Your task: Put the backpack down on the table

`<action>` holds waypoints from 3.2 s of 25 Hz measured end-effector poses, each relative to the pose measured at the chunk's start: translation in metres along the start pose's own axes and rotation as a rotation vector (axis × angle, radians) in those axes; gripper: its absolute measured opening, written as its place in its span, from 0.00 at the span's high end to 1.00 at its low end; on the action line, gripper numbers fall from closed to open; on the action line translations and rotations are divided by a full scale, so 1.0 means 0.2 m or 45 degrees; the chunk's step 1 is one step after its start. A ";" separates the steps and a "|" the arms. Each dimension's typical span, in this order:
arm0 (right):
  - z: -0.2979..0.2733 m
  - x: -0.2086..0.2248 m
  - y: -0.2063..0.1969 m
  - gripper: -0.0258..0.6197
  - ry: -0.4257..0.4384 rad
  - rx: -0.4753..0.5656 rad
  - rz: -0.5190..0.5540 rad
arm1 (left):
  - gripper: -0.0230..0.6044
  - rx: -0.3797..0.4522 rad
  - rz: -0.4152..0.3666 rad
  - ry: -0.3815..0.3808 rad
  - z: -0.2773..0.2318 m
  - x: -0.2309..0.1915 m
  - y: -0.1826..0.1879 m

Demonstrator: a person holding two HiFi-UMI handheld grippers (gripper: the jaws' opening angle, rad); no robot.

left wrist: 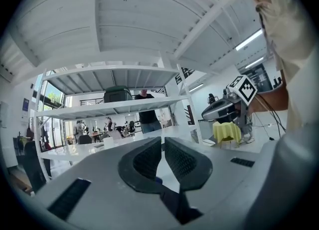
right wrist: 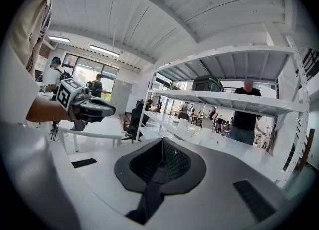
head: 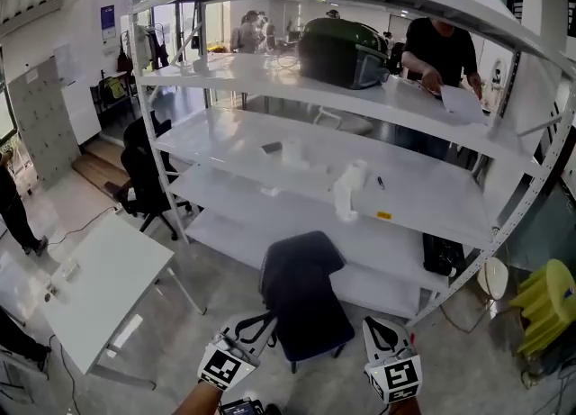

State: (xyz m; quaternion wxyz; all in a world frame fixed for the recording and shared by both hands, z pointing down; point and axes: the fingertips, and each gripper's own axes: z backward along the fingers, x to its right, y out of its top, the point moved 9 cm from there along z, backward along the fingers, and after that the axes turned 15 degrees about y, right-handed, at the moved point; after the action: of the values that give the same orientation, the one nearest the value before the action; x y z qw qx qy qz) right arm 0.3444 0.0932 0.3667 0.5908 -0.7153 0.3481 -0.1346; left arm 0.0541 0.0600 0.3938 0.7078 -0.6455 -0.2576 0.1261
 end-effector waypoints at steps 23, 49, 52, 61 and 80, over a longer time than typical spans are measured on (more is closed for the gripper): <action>-0.85 0.50 -0.21 0.92 0.248 -0.039 -0.080 | 0.91 -0.237 0.084 0.220 -0.50 -0.32 -0.39; -1.83 0.94 -1.19 0.65 0.585 -0.361 -0.334 | 0.71 -0.671 0.367 0.451 -1.03 -0.37 -1.54; -1.90 0.92 -1.39 0.60 0.567 -0.409 -0.417 | 0.61 -0.734 0.410 0.466 -1.03 -0.37 -1.76; -2.02 0.90 -1.84 0.52 0.539 -0.531 -0.582 | 0.48 -0.781 0.587 0.387 -1.08 -0.26 -2.14; -1.82 0.64 -1.61 0.81 0.495 -0.464 -0.366 | 0.83 -0.765 0.474 0.445 -0.89 -0.06 -1.83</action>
State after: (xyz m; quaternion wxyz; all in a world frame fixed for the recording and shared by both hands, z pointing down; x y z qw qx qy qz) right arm 0.3259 -0.2459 0.7376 0.3498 -0.8123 0.3684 -0.2864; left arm 0.0807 -0.1462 0.7443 0.4854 -0.8715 -0.0371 0.0596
